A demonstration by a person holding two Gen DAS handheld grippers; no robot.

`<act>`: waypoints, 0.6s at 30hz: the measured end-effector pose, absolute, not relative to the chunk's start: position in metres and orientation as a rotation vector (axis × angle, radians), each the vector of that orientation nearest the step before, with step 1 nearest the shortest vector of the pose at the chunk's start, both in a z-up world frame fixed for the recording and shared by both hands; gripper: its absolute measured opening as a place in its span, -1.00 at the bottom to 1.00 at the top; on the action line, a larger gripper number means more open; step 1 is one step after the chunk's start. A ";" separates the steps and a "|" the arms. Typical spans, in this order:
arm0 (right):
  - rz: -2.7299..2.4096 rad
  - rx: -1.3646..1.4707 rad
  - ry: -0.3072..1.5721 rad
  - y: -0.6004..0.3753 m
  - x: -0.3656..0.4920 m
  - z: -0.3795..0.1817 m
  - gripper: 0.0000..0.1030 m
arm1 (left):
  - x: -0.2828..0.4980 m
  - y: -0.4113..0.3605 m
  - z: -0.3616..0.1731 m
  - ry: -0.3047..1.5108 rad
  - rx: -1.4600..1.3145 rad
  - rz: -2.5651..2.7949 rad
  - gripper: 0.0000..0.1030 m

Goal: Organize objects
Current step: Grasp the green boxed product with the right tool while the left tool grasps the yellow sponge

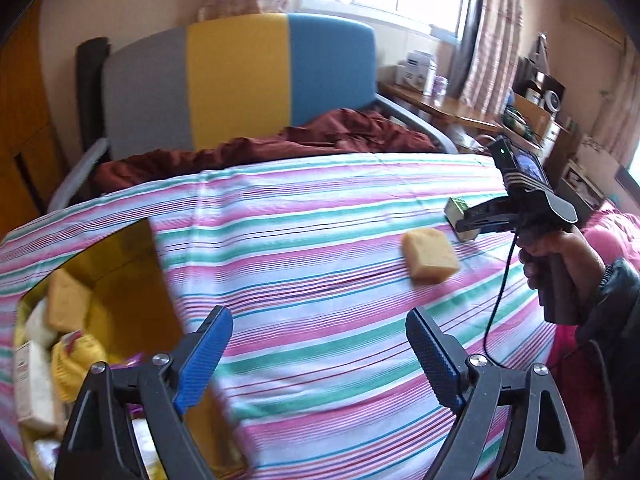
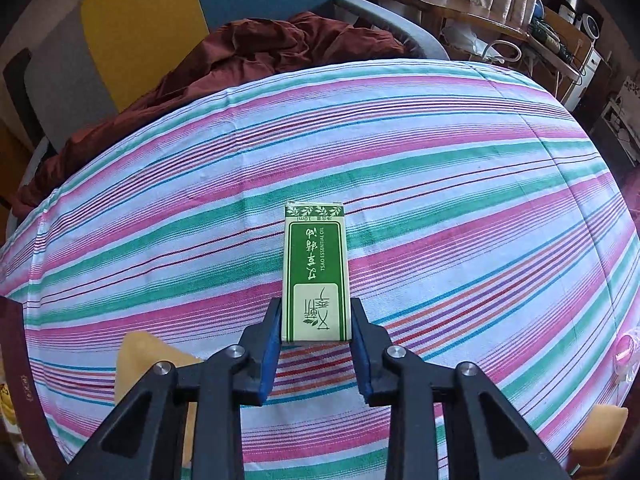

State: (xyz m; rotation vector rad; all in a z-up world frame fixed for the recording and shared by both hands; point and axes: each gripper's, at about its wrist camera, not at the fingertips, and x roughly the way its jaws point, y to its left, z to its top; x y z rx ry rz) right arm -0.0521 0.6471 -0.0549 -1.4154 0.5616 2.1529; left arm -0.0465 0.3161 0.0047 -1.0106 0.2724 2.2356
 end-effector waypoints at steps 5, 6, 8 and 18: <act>2.052 -1.418 0.582 0.660 -0.035 -0.054 -0.41 | -0.050 0.368 -0.014 0.324 -1.054 2.124 0.92; 2.042 -1.411 0.597 0.663 -0.032 -0.053 -0.41 | -0.051 0.378 -0.017 0.332 -1.055 2.111 0.97; 2.029 -1.403 0.613 0.667 -0.029 -0.052 -0.41 | -0.054 0.398 -0.022 0.345 -1.053 2.080 0.99; 2.026 -1.416 0.696 0.674 -0.024 -0.054 -0.41 | -0.080 0.481 -0.045 0.426 -1.074 1.996 0.99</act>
